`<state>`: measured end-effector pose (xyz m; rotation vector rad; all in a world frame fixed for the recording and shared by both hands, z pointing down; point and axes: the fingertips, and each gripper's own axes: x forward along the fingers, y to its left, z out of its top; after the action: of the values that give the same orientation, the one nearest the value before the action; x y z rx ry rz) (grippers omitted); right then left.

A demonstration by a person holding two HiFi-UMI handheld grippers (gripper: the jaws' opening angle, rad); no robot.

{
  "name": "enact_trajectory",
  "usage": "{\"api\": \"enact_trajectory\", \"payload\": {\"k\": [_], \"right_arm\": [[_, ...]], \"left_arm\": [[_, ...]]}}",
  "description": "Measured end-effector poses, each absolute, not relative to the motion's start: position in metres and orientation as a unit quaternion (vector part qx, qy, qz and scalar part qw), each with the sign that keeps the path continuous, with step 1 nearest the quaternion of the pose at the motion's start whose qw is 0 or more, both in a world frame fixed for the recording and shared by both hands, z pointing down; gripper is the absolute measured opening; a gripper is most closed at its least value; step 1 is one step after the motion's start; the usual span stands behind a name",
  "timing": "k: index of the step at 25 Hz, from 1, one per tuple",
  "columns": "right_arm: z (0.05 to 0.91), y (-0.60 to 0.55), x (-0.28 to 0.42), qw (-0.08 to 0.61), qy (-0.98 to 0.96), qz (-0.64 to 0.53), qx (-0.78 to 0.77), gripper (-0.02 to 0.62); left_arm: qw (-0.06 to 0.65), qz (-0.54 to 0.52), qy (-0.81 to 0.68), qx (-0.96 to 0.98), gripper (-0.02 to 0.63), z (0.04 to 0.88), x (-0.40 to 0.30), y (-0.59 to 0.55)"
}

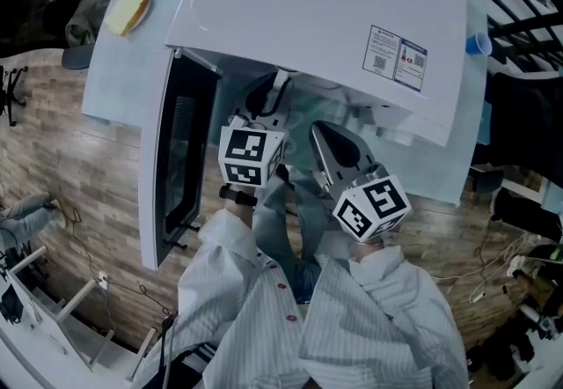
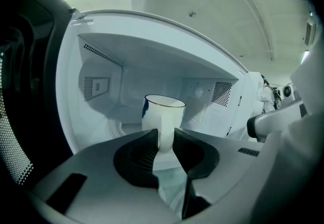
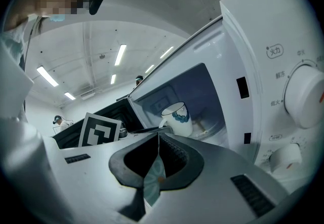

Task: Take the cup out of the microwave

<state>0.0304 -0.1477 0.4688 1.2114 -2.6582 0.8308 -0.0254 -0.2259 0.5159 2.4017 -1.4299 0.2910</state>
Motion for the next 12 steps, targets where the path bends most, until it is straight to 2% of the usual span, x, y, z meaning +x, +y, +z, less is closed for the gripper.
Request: {"api": "enact_trajectory", "payload": {"k": [12], "right_arm": [[0.4690,-0.1463,0.0319,0.050,-0.869,0.281,0.404,0.035]], "left_arm": [[0.146,0.111,-0.491,0.852,0.074,0.5073,-0.0237,-0.2244]]}}
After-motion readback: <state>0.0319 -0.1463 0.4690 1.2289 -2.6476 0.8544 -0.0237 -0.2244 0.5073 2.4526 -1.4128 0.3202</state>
